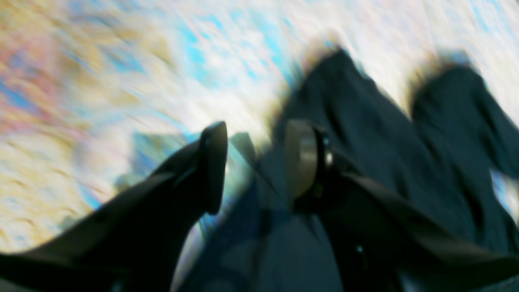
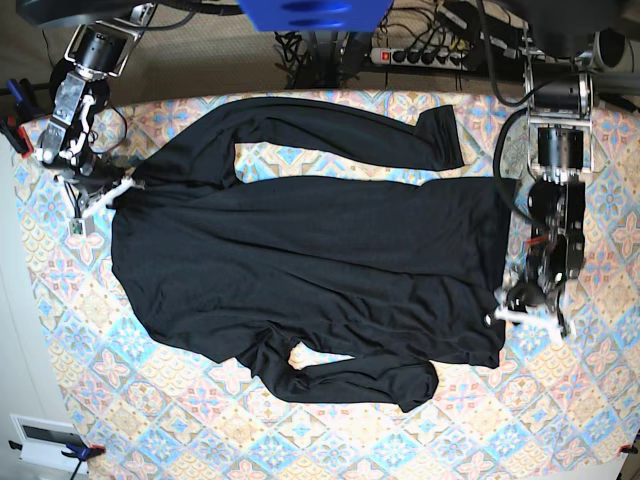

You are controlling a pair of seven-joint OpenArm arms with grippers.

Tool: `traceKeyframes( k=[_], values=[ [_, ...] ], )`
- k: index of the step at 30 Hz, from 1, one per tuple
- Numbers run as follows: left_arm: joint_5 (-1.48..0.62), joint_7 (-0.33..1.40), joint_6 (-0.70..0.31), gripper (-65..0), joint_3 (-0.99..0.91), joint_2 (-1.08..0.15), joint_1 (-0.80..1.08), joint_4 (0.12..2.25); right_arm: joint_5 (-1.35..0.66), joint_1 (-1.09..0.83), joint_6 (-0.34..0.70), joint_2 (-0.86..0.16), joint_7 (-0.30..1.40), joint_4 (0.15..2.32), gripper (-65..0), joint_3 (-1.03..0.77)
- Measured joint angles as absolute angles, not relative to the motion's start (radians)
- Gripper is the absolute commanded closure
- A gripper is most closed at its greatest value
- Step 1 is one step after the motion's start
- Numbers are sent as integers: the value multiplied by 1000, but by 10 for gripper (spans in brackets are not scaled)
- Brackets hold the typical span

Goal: Layout the t-shirt on the table in an organized manner, then fold the t-shirt properly
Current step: 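Release the left gripper and move it along the shirt edge to the shoulder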

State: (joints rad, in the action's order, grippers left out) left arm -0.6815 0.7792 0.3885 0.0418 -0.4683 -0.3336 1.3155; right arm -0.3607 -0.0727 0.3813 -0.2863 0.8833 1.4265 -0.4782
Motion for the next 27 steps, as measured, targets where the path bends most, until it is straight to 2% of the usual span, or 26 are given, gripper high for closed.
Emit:
traceKeyframes(
  k=[4, 9, 21, 23, 27],
  values=[
    [-788, 917, 389, -239, -68, -481, -158, 1486, -356, -72, 381, -286, 884, 1428, 0, -478],
    [-868, 940, 396, -239, -207, -488, 63, 1647, -356, -73, 381, -284, 884, 1428, 0, -479],
    [-1034, 949, 392, -241, -204, -479, 373, 1928, -359, -72, 381, -286, 883, 1428, 0, -479],
    [-1040, 954, 392, -266, -203, -480, 410, 1936, -359, -72, 381, -286, 884, 1428, 0, -479],
    [-1030, 1011, 395, -356, -186, -482, 441, 1935, -359, -72, 381, -286, 883, 1427, 0, -479]
  ],
)
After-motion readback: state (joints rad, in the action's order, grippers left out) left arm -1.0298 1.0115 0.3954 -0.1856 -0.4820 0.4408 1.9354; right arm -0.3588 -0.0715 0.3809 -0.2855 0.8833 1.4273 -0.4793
